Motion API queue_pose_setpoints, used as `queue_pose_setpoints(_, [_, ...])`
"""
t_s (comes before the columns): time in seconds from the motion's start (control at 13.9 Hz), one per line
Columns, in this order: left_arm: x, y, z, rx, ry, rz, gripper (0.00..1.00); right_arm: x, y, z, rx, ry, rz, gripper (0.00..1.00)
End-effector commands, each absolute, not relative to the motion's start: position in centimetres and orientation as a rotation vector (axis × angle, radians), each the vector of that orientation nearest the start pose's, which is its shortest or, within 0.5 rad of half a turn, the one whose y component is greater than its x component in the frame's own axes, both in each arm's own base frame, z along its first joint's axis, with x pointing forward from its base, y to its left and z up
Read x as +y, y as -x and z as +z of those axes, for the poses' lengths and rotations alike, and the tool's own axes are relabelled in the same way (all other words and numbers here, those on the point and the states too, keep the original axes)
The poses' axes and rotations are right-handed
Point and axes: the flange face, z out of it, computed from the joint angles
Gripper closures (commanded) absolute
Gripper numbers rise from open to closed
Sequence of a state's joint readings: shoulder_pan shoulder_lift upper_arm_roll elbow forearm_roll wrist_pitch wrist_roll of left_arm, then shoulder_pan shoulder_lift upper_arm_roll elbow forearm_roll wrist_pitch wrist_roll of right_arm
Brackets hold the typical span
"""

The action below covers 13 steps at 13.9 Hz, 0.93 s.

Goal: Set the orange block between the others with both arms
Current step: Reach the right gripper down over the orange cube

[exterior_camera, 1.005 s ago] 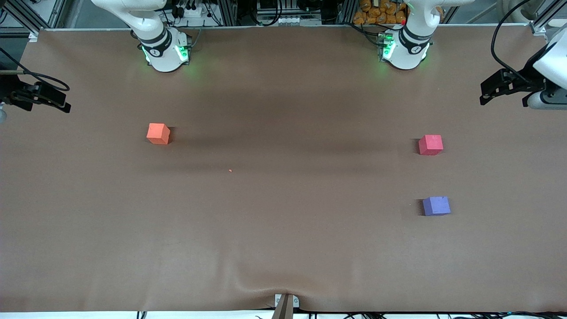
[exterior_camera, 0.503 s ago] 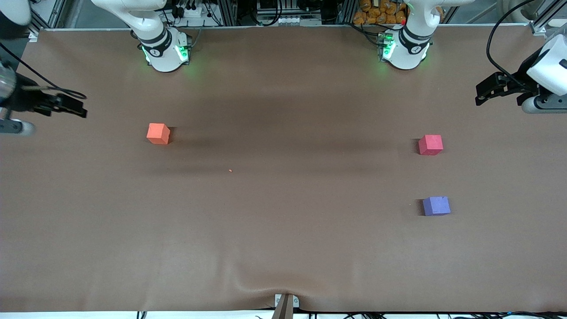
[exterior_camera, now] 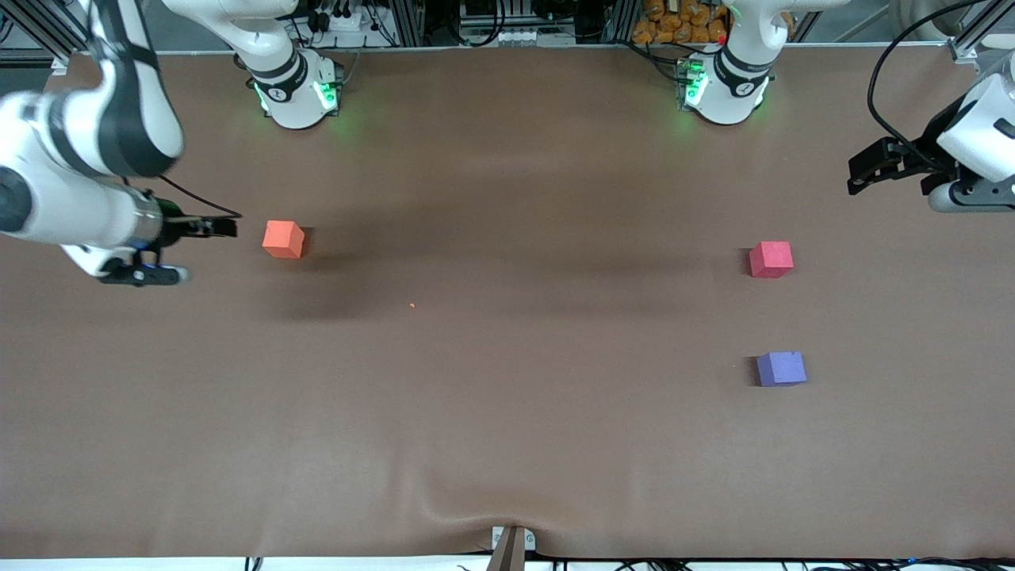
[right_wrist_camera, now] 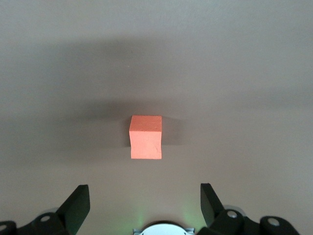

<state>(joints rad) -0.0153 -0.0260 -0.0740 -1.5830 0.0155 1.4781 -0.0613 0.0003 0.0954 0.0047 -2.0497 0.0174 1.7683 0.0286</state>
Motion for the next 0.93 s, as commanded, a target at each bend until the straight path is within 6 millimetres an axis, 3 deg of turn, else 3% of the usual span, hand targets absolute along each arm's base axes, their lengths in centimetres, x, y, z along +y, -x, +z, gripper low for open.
queue_pose_setpoints(0.0, [-5.4,-53.5,64.1,0.042,3.124,0.068,0.0,1.9,-49.5,31.8,0.012,3.082,0.589,0.0])
queue_pose_setpoints(0.29, [-5.0,-53.5,64.4,0.052,3.128,0.056,0.0,3.7,-47.1,26.6,-0.049,3.084,0.633,0.0])
queue_pose_setpoints(0.65, [-5.1,-53.8,63.9,0.057,3.13,0.064,0.0,3.6,-45.4,22.0,-0.046,3.083,0.648,0.0])
queue_pose_setpoints(0.86, [-5.1,-53.9,63.8,0.057,3.13,0.059,0.0,3.4,-45.0,20.4,-0.04,3.083,0.65,0.0])
